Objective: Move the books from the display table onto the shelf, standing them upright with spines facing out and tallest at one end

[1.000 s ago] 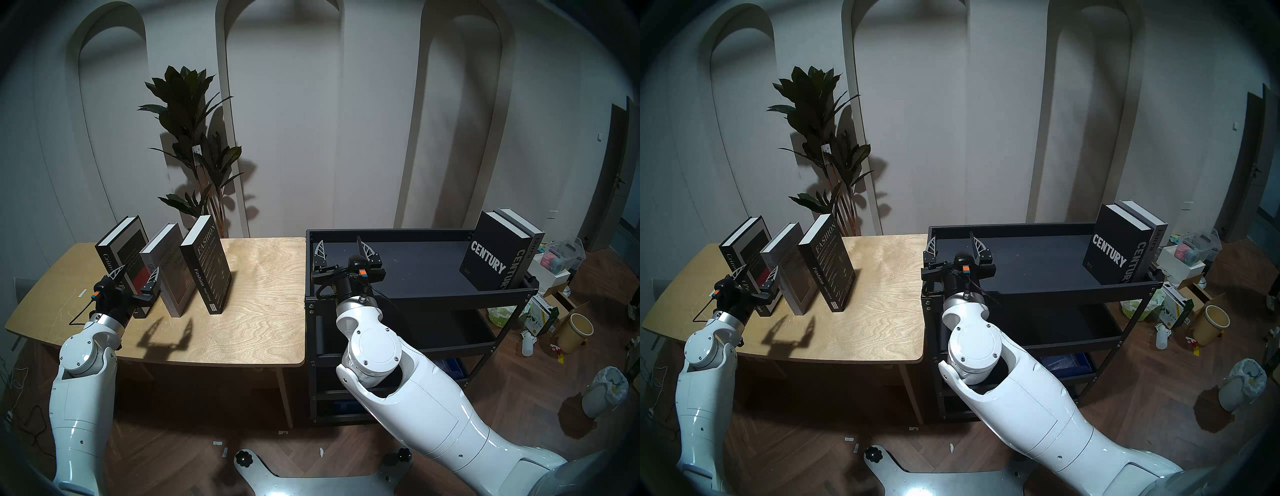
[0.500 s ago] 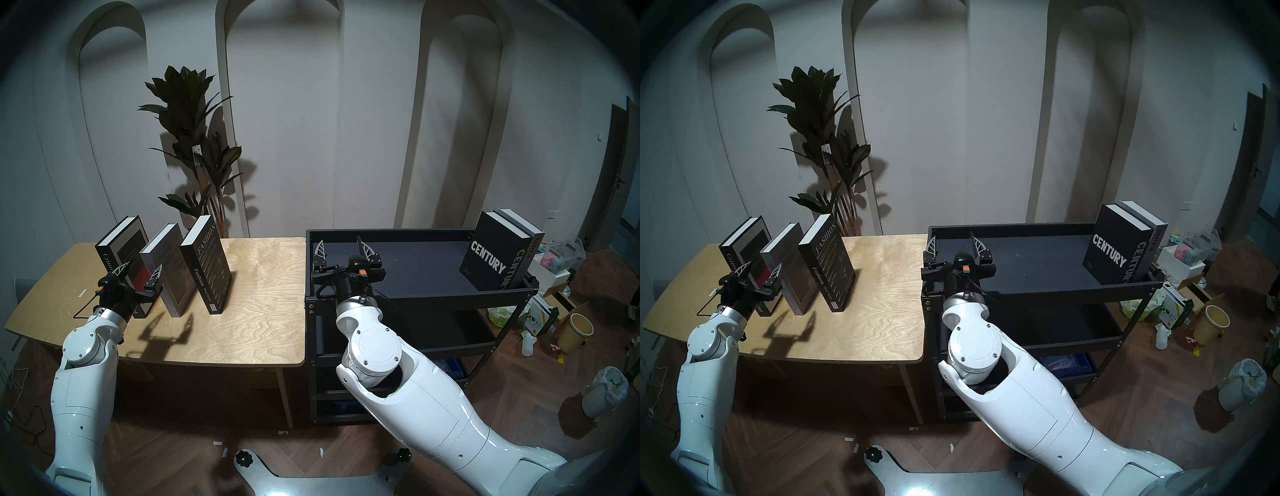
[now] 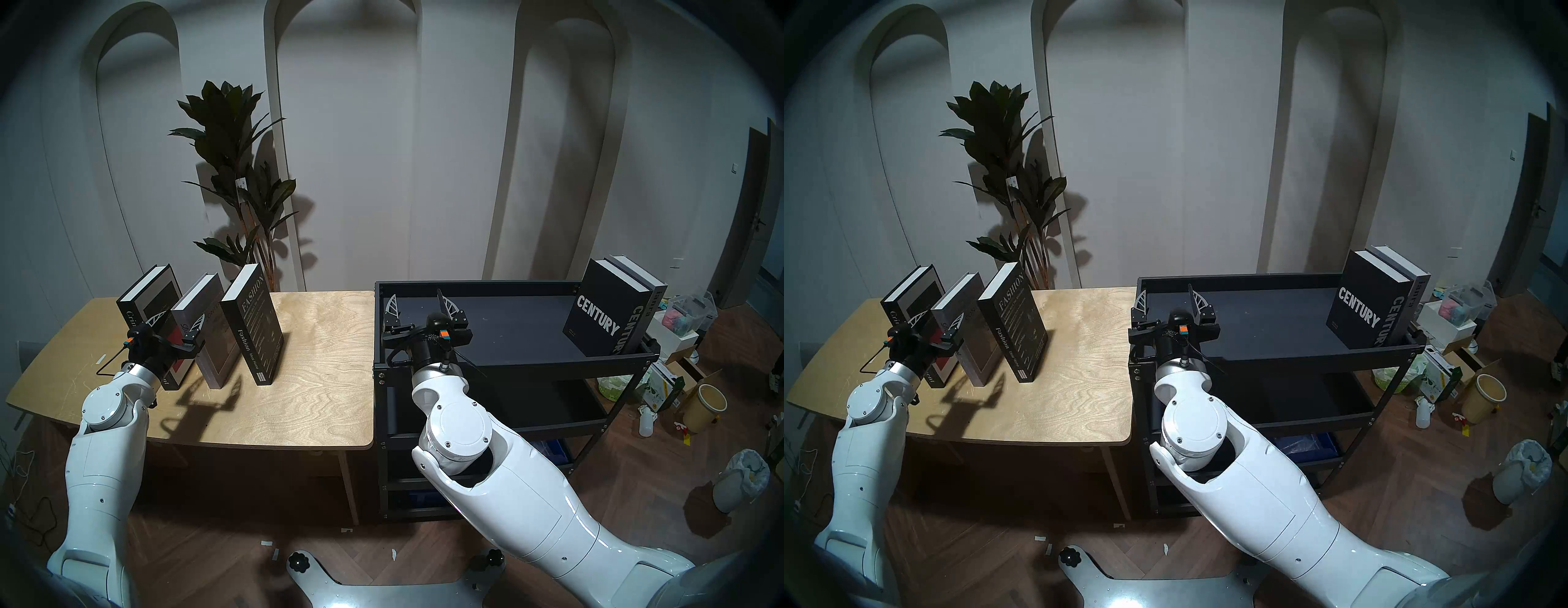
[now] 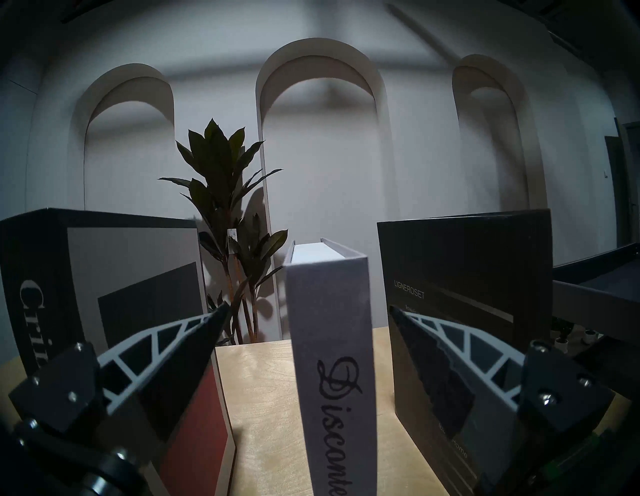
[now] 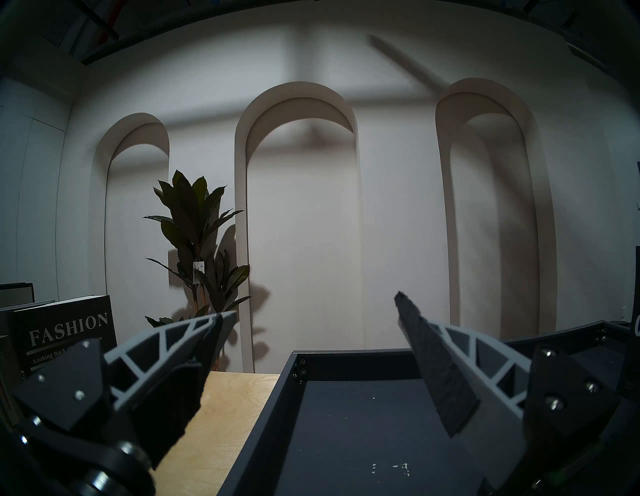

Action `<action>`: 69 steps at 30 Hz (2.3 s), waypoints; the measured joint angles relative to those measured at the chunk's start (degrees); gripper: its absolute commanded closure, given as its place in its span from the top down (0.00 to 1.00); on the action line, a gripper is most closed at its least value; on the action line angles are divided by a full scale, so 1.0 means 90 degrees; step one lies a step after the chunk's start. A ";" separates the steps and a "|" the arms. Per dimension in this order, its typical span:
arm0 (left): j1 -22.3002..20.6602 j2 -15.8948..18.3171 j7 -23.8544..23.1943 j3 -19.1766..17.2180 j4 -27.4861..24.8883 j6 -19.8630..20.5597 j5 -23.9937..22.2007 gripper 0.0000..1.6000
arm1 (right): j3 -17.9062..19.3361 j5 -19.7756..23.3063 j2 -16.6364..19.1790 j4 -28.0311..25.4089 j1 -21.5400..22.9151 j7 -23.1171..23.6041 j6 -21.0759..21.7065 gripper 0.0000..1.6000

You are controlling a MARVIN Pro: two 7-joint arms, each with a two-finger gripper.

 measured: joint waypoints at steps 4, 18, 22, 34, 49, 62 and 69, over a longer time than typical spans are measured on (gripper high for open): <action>-0.0135 0.0023 -0.0138 0.0005 0.0136 0.0014 -0.0113 0.00 | 0.0000 0.0000 0.0000 0.0001 0.0001 0.0000 -0.0001 1.00; -0.0013 0.0098 -0.0629 -0.0103 -0.0286 0.0066 -0.0365 0.00 | 0.0000 0.0000 0.0000 0.0001 0.0001 0.0001 -0.0002 1.00; 0.0095 0.0181 -0.0532 -0.0121 -0.0519 0.0036 -0.0134 0.00 | 0.0000 0.0000 0.0000 0.0001 0.0001 0.0002 -0.0002 1.00; 0.0225 0.0384 -0.0166 -0.0171 -0.1283 0.0093 0.0566 0.00 | 0.0000 0.0000 0.0000 0.0001 0.0002 0.0002 -0.0003 1.00; 0.0049 0.0457 0.0047 -0.0487 -0.2439 0.0696 0.0361 0.00 | 0.0000 0.0000 0.0000 0.0005 0.0003 0.0002 -0.0003 1.00; -0.0202 0.0557 0.0182 -0.0565 -0.3496 0.1162 0.0163 0.00 | 0.0000 0.0000 0.0000 0.0006 0.0004 0.0003 -0.0003 1.00; -0.0547 0.0603 0.0243 -0.0509 -0.4042 0.1401 -0.0146 0.00 | 0.0000 0.0000 0.0000 0.0010 0.0005 0.0003 -0.0003 1.00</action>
